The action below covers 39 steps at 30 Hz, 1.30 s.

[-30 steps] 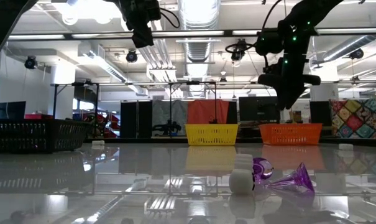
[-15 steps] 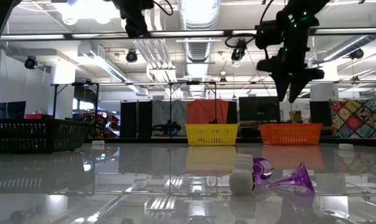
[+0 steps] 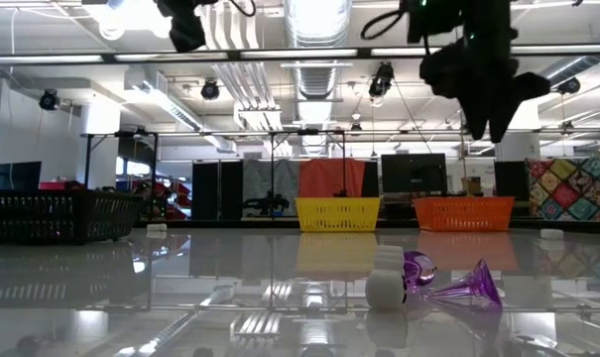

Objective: Sort Halloween decoration
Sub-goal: Put the purple witch hat toy into the black bin

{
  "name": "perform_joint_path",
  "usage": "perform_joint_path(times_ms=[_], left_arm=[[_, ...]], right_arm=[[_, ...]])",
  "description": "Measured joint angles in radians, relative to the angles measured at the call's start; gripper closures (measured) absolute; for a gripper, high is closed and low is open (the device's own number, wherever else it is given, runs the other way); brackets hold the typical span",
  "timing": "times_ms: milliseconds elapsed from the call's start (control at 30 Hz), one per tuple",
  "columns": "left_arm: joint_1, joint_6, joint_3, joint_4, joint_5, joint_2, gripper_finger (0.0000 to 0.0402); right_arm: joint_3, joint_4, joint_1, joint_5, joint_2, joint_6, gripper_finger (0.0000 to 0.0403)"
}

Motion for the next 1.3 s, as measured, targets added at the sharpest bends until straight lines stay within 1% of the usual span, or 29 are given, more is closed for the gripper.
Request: perform_joint_path(times_ms=[233, 333, 467, 567, 767, 867, 967, 1133, 1300], left_arm=[[0.000, 0.006, -0.220, 0.030, 0.002, -0.140, 0.0314], [0.000, -0.008, -0.292, 0.062, 0.002, -0.194, 0.0314], [0.000, -0.011, -0.360, 0.086, 0.002, -0.252, 0.0314], [0.000, -0.011, -0.394, 0.115, 0.003, -0.284, 0.0314], [0.000, -0.011, -0.441, 0.184, 0.003, -0.315, 0.0314], [0.000, -0.011, -0.445, 0.190, 0.003, -0.315, 0.0314], [0.000, -0.012, -0.445, 0.191, 0.004, -0.315, 0.0314], [0.000, -0.019, -0.445, 0.193, 0.004, -0.312, 0.0314], [0.000, -0.019, -0.445, 0.193, 0.004, -0.309, 0.0314]], right_arm=[[-0.001, 0.008, 0.306, -0.005, 0.000, 0.376, 0.0248], [0.000, 0.050, 0.438, -0.004, 0.000, 0.565, 0.0248], [-0.003, 0.136, 0.611, 0.008, 0.009, 0.796, 0.0248], [-0.003, 0.178, 0.730, 0.036, 0.042, 0.951, 0.0248], [0.000, 0.237, 0.919, 0.051, 0.142, 1.244, 0.0248], [0.012, 0.293, 0.980, 0.052, 0.203, 1.359, 0.0248], [0.037, 0.332, 1.024, 0.051, 0.267, 1.434, 0.0248], [0.105, 0.336, 1.040, 0.037, 0.375, 1.428, 0.0248], [0.151, 0.315, 1.040, 0.017, 0.444, 1.421, 0.0248]])
